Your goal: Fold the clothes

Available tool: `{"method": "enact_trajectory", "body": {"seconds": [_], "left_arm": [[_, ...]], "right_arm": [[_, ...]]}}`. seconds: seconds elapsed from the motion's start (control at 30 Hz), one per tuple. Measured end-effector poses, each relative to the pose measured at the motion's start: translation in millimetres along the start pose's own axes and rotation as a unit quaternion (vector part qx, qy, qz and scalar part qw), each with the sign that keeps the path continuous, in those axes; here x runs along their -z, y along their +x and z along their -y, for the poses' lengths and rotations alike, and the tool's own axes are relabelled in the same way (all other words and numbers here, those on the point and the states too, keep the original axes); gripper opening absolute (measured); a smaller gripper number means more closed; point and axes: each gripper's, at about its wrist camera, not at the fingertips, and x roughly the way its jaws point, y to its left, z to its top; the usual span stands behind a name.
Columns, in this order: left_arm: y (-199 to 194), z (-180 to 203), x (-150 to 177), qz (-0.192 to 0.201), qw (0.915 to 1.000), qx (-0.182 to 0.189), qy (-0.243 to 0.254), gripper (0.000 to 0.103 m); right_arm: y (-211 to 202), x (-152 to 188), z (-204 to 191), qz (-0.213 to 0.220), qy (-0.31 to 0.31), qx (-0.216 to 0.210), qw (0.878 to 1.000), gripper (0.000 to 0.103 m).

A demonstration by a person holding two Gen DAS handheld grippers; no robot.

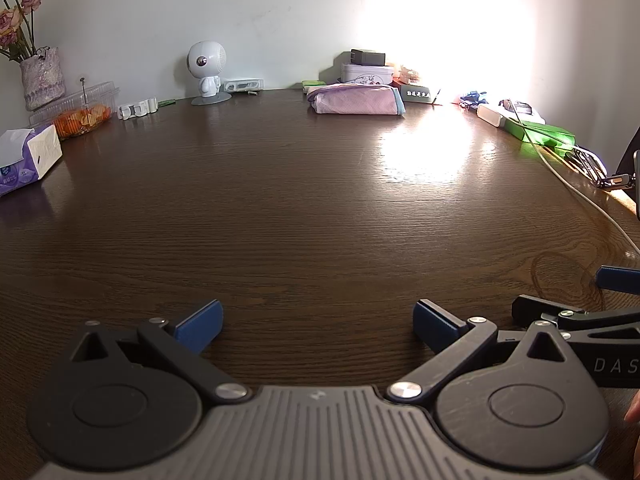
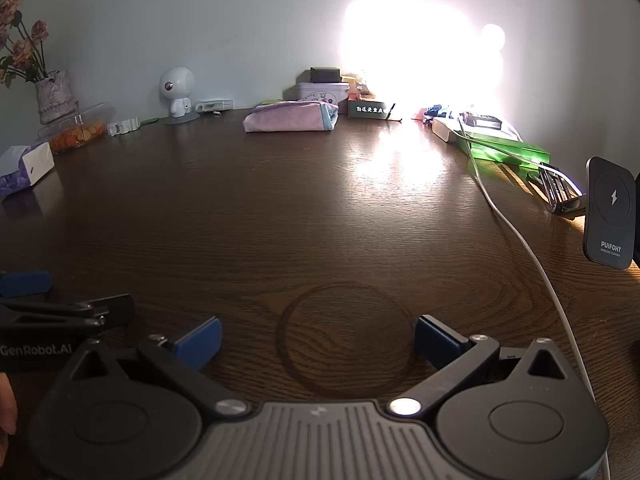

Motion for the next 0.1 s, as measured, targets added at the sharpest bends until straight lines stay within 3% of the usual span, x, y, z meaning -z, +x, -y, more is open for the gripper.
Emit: {"method": "enact_trajectory", "body": {"seconds": [0.1], "left_arm": [[-0.1, 0.3, 0.0, 0.0, 1.0, 0.0, 0.0, 0.102]], "right_arm": [[0.0, 0.0, -0.1, 0.0, 0.0, 0.0, 1.0, 0.103]]}}
